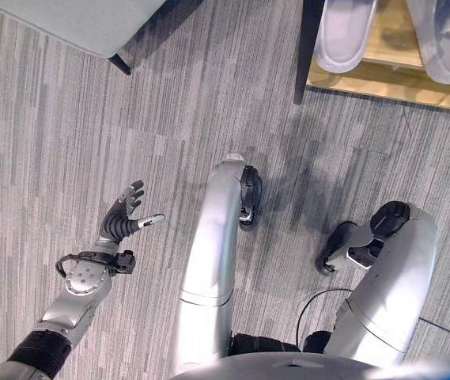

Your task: Arrange the slippers neatly on the shoe rack.

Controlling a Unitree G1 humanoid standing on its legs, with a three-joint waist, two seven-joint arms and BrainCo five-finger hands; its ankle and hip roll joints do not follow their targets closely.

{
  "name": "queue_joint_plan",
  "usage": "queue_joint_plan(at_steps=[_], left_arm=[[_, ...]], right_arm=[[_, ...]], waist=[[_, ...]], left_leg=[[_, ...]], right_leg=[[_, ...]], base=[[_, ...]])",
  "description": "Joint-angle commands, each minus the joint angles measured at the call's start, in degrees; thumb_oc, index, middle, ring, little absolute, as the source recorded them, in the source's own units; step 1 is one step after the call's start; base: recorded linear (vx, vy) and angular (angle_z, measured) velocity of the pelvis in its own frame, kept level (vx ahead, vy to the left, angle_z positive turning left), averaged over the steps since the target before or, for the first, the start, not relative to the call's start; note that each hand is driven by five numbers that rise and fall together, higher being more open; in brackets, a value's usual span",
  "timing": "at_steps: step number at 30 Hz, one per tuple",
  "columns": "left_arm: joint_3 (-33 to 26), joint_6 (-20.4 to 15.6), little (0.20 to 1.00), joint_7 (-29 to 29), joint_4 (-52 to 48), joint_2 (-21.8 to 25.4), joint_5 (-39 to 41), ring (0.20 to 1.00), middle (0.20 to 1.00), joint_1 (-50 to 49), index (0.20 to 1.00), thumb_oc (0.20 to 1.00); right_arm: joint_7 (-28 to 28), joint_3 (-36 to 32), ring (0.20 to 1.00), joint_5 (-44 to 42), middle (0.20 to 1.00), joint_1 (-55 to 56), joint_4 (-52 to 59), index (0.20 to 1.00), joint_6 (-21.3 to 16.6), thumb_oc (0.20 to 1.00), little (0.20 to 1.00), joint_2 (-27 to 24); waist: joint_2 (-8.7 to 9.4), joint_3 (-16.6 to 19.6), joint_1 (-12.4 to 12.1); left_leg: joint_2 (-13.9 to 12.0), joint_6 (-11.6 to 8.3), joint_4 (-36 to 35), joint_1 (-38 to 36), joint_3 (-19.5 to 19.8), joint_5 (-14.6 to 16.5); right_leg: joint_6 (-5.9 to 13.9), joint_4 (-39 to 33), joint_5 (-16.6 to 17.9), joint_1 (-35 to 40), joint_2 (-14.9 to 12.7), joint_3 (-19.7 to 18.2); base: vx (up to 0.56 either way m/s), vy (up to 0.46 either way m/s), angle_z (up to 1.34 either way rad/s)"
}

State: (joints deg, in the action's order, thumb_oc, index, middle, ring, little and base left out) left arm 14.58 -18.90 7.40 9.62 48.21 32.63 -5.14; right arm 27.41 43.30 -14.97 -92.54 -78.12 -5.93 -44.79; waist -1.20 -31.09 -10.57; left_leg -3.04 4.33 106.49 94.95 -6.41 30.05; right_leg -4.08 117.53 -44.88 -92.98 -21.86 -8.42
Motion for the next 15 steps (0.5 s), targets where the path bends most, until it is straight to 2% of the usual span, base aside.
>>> queue_joint_plan(at_steps=[1, 5, 10, 11, 15], left_arm=[[-1.7, -1.5, 1.0, -0.4, -2.4, 0.4, 0.3, 1.0, 1.0, -3.6, 1.0, 1.0], [-1.9, -1.1, 1.0, 0.0, -2.6, 0.4, 0.6, 1.0, 1.0, -4.5, 1.0, 1.0], [-1.3, -0.8, 1.0, -0.2, -3.6, 0.7, 0.9, 1.0, 1.0, -5.3, 1.0, 1.0], [3.4, 0.4, 1.0, 2.3, 6.8, -3.0, -0.2, 1.0, 1.0, 3.2, 1.0, 1.0], [4.2, -0.1, 1.0, 3.7, 13.7, -5.7, -0.5, 1.0, 1.0, 5.3, 1.0, 1.0]], right_arm=[[1.4, 2.3, 1.0, -1.7, 1.0, -6.7, -0.5, 1.0, -2.0, 1.0, 1.0, 0.4], [1.7, 1.5, 1.0, -2.2, 1.0, -5.3, 0.9, 1.0, -2.3, 1.0, 1.0, 1.2], [2.6, 0.8, 1.0, -1.3, 1.0, -3.7, 0.8, 1.0, -2.0, 1.0, 1.0, 1.5], [3.4, 0.0, 1.0, -1.2, 1.0, -3.9, 2.0, 1.0, -1.8, 1.0, 1.0, 5.9], [6.7, 0.4, 1.0, 1.9, 1.0, -3.1, 7.6, 1.0, -2.6, 1.0, 1.0, 4.6]], waist=[[-0.02, 1.3, -0.4], [0.43, 1.3, 0.0], [-0.15, 1.3, 0.2], [0.86, 1.3, 1.6], [1.09, 1.3, 2.1]], left_leg=[[-0.1, -0.32, 0.7, -5.0, 6.9, 7.2], [-0.6, -0.45, 1.2, -5.0, 6.8, 7.5], [-0.8, -0.51, 1.0, -5.0, 7.2, 7.4], [-1.4, -0.57, 1.1, -5.0, 7.2, 7.3], [-1.6, -0.55, 2.0, -5.0, 7.4, 7.8]], right_leg=[[-3.22, -0.4, 6.1, 3.0, 0.6, -5.6], [-3.14, 0.3, 6.3, 3.0, 0.8, -6.0], [-3.16, -0.4, 6.3, 3.0, 1.1, -5.6], [-3.1, -0.4, 6.5, 3.0, 1.4, -5.5], [-3.25, 0.2, 5.8, 3.0, 1.7, -5.6]], base=[[-0.02, 0.048, 0.0], [-0.02, 0.028, -0.01], [-0.03, 0.025, -0.05], [-0.02, 0.044, -0.05], [0.0, 0.013, -0.17]])
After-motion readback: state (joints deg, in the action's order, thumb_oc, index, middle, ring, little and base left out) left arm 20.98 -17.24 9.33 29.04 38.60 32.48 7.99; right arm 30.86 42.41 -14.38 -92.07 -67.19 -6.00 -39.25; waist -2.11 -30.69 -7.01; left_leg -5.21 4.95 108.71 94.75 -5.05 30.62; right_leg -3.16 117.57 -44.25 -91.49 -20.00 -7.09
